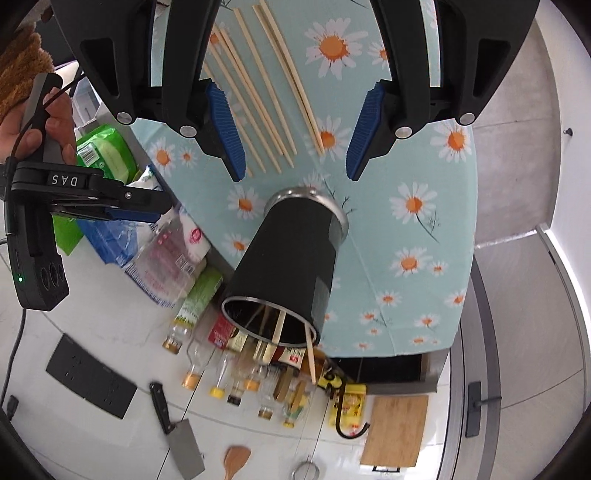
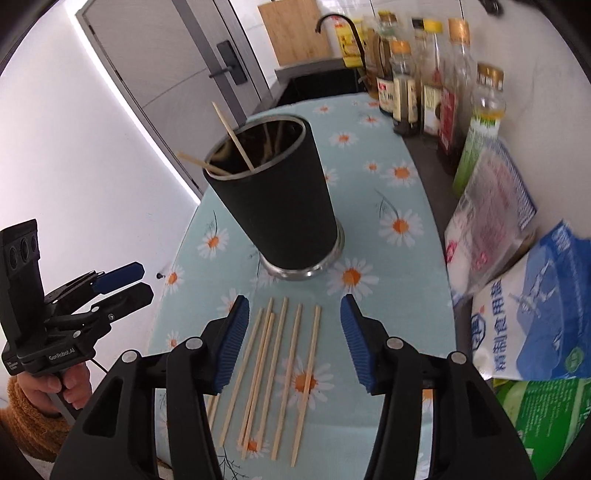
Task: Organize utensils
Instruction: 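Move both open tools back down to the remaining chopsticks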
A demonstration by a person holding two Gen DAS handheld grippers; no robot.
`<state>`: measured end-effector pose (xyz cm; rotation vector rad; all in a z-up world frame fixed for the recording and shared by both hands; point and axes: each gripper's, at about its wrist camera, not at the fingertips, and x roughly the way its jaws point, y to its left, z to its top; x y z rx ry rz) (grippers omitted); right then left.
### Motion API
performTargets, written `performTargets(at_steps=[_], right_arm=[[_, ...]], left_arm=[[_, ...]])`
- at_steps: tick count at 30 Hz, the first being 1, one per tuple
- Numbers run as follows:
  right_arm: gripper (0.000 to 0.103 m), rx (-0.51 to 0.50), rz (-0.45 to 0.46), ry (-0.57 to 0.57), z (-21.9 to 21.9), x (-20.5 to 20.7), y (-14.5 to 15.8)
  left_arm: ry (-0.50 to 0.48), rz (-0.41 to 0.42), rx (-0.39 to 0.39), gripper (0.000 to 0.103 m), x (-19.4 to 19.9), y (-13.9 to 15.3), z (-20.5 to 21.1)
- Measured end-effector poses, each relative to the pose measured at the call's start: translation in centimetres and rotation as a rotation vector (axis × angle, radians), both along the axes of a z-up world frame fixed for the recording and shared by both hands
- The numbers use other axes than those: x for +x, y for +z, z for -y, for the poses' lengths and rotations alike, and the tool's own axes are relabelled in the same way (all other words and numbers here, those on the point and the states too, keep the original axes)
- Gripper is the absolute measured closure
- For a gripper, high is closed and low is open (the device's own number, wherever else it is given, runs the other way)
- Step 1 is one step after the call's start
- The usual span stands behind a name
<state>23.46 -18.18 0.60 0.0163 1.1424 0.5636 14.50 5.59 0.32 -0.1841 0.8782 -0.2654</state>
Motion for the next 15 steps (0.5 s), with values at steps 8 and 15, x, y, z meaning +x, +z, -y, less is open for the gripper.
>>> performTargets(at_steps=[8, 15], right_arm=[[0.058, -0.07, -0.128, 0.006, -0.1, 0.3, -3.9], [0.061, -0.109, -0.332, 0.051, -0.8, 0.7, -7.4]], left_arm=[[0.064, -0.119, -0.009, 0.048, 0.1, -2.5, -0.7], [0.076, -0.224, 0.005, 0.048, -0.1, -4.5, -0.9]])
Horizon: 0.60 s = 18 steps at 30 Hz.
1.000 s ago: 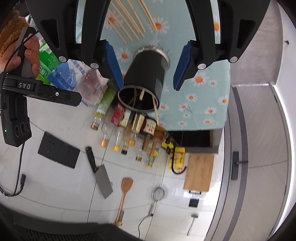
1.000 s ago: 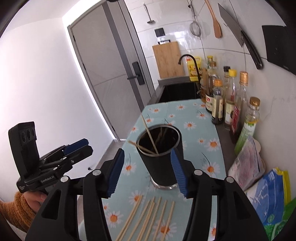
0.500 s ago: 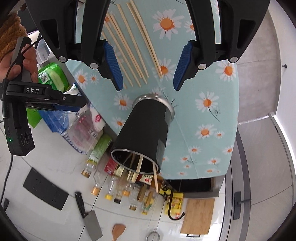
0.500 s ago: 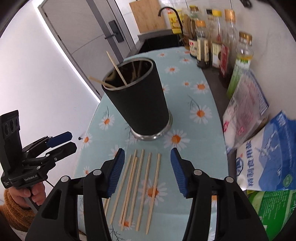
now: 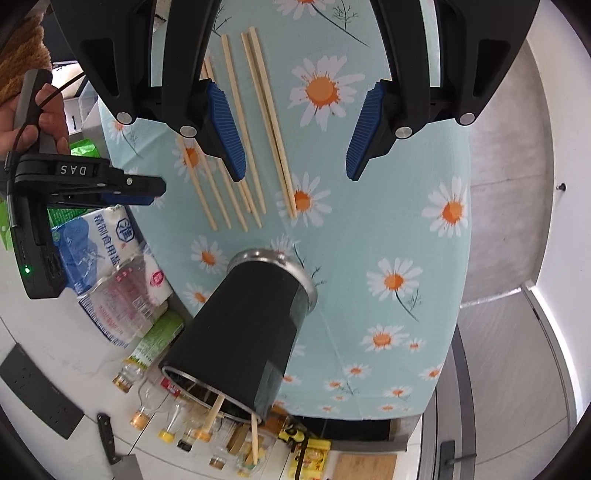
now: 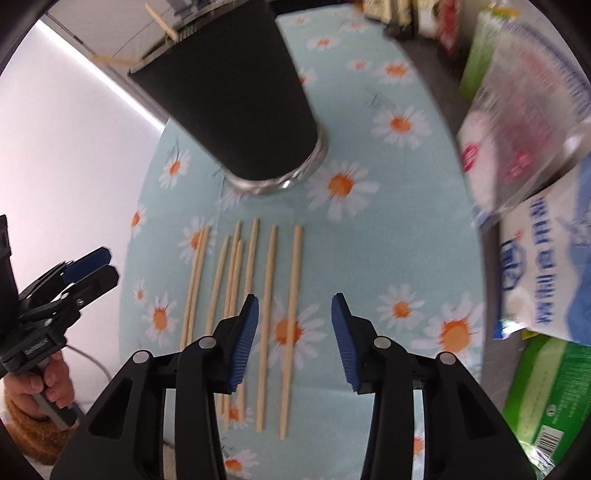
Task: Organize utensils
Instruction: 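Move both open tools back down to the remaining chopsticks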
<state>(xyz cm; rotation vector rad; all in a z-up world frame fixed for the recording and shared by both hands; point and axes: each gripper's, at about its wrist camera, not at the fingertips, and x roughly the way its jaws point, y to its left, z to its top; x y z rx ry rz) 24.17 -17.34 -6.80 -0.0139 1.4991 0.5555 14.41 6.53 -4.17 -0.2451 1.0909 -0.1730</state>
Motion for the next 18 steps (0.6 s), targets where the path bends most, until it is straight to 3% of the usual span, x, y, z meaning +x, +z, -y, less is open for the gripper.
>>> performTargets(at_steps=[4, 9, 15, 18], right_arm=[[0.063, -0.06, -0.051, 0.015, -0.9, 0.4, -1.3], [0.075, -0.147, -0.145, 0.026, -2.1, 0.7, -3.4], [0.077, -0.229, -0.147, 0.063, -4.0, 1.0, -4.0], [0.082, -0.248, -0.143, 0.076, -4.9, 1.1, -4.2]], left_arm=[[0.007, -0.048, 0.015, 0.048, -0.1, -1.3, 0.2], [0.01, -0.091, 0.007, 0.048, -0.3, -2.4, 0.3], [0.03, -0.121, 0.007, 0.048, -0.4, -3.0, -0.4], [0.042, -0.132, -0.002, 0.048, -0.5, -3.4, -1.0]])
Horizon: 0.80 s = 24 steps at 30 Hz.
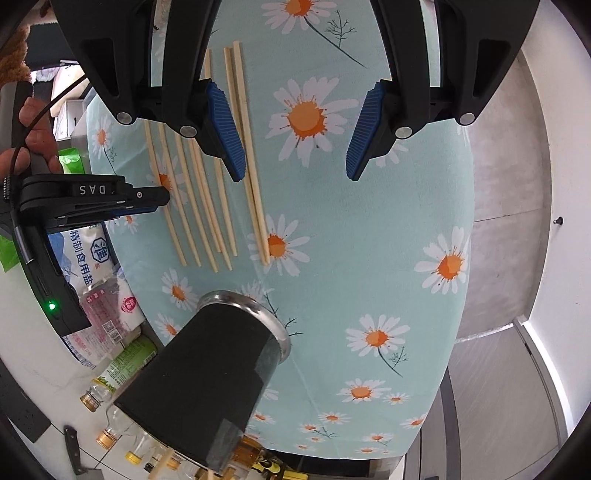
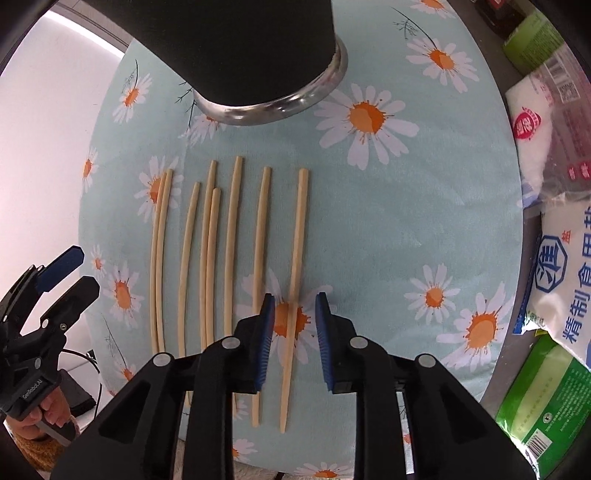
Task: Organize utensils
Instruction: 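Move both open tools back down to the remaining chopsticks, then close the right tool on a chopstick from the row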
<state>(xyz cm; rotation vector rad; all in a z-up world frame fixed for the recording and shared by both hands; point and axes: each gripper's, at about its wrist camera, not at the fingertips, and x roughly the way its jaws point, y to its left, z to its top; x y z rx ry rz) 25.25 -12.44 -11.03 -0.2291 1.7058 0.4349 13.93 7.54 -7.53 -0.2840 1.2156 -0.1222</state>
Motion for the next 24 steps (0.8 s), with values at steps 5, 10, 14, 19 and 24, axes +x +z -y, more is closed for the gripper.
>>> performTargets(at_steps=[5, 10, 14, 19, 24], right_arm=[[0.086, -0.046, -0.006, 0.013, -1.1, 0.2, -0.3], [0.088, -0.094, 0.027, 0.03, -2.5, -0.3, -0.6], [0.091, -0.142, 0.075, 0.048, -3.6, -1.4, -0.6], [0.097, -0.15, 0.076, 0.043, -4.2, -2.3, -0.7], [0.097, -0.092, 0.039, 0.033, -3.6, -2.2, -0.8]], left_arm=[[-0.005, -0.012, -0.009, 0.048, 0.0, -0.4, -0.2], [-0.01, -0.024, -0.019, 0.048, 0.1, -0.7, -0.1], [-0.005, -0.051, -0.015, 0.048, 0.7, -1.0, -0.1], [0.016, -0.062, -0.017, 0.048, 1.2, -1.1, 0.0], [0.044, -0.1, -0.03, 0.048, 1.9, -1.5, 0.5]])
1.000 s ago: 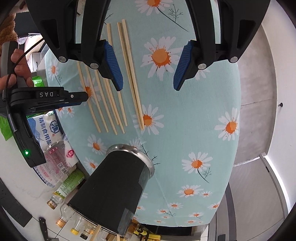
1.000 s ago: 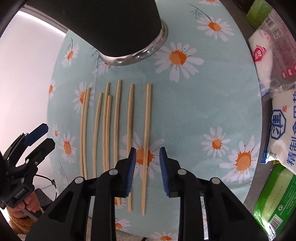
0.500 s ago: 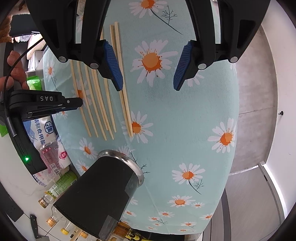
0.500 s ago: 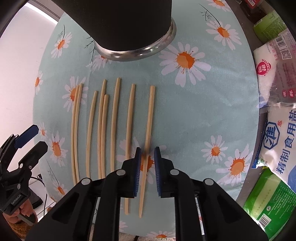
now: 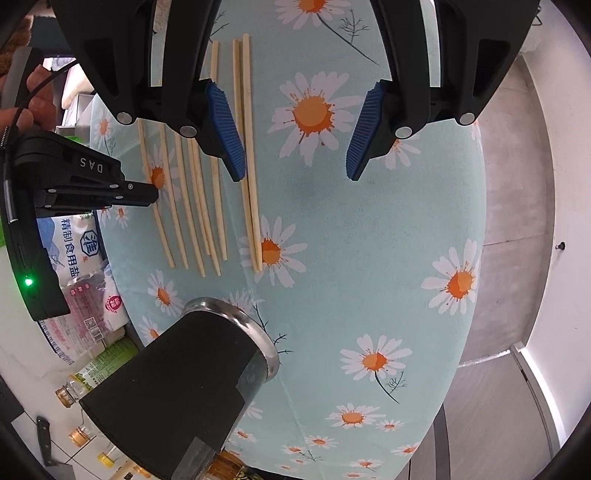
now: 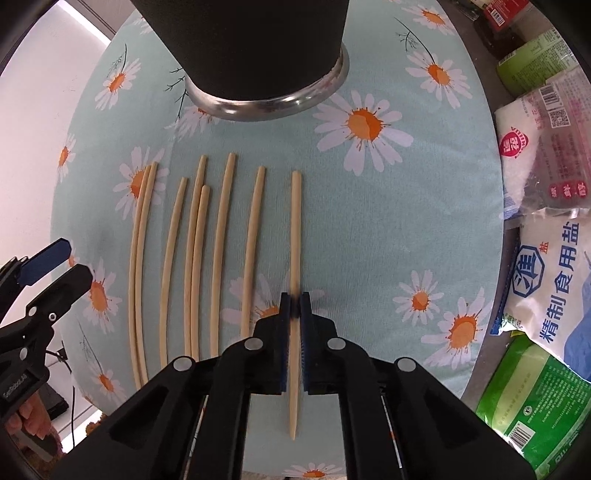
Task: Organize utensils
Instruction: 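Close the right tool on a chopstick from the row, then close the left tool on another chopstick while the right tool holds its chopstick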
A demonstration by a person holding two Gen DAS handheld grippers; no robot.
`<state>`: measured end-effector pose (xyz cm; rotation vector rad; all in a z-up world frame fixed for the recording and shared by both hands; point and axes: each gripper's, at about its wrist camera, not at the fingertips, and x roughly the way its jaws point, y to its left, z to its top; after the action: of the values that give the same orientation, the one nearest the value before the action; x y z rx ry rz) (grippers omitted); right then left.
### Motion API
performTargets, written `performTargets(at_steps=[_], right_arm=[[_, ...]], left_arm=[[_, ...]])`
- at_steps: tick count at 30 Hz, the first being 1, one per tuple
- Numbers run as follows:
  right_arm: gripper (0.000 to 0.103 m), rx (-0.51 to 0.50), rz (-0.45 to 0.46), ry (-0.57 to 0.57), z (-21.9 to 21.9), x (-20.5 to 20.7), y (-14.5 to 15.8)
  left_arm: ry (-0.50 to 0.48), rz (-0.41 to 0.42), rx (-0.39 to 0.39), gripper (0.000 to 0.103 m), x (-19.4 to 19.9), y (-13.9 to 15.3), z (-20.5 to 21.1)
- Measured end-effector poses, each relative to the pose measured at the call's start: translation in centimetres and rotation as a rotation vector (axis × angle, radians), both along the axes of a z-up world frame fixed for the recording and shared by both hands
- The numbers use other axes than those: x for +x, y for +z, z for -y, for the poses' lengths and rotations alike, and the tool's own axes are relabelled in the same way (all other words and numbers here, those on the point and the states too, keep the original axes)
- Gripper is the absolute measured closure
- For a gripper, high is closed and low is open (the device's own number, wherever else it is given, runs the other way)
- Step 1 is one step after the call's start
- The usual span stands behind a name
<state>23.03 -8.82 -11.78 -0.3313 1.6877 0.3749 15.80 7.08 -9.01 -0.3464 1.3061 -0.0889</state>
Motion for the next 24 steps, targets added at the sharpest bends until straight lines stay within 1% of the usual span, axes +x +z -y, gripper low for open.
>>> performTargets(at_steps=[2, 5, 7, 10, 12, 14, 17, 18, 19, 20, 24], right_arm=[[0.097, 0.032, -0.024, -0.014, 0.7, 0.1, 0.1], [0.097, 0.087, -0.03, -0.036, 2.0, 0.6, 0.7], [0.097, 0.124, -0.04, -0.052, 2.9, 0.8, 1.0], [0.097, 0.161, -0.051, -0.054, 3.7, 0.7, 1.5], [0.097, 0.193, -0.062, -0.05, 4.3, 0.5, 2.0], [0.097, 0.21, -0.061, -0.043, 4.8, 0.4, 2.8], [0.097, 0.232, -0.059, -0.033, 5.6, 0.7, 3.0], [0.097, 0.236, -0.059, -0.033, 6.0, 0.7, 3.2], [0.097, 0.243, -0.06, -0.033, 6.3, 0.8, 3.4], [0.097, 0.247, -0.059, -0.033, 6.5, 0.9, 3.6], [0.097, 0.261, -0.064, -0.038, 7.6, 1.5, 3.8]], left_arm=[[0.012, -0.019, 0.007, 0.048, 0.3, -0.3, 0.2], [0.039, -0.058, 0.021, 0.048, 0.7, -0.8, 0.5], [0.042, -0.08, 0.01, 0.049, 0.7, -1.1, 0.7], [0.042, -0.1, 0.027, 0.05, 1.0, -1.2, 1.2], [0.031, -0.124, 0.017, 0.05, 1.3, -1.5, 1.8], [0.02, -0.148, 0.037, 0.05, 1.8, -1.9, 2.4], [0.005, -0.159, 0.071, 0.05, 2.2, -2.0, 3.2], [0.003, -0.167, 0.083, 0.053, 2.4, -2.1, 3.4], [0.001, -0.174, 0.094, 0.058, 2.5, -2.1, 3.5], [0.001, -0.179, 0.099, 0.06, 2.6, -2.1, 3.7], [-0.017, -0.2, 0.131, 0.062, 2.6, -2.2, 4.3]])
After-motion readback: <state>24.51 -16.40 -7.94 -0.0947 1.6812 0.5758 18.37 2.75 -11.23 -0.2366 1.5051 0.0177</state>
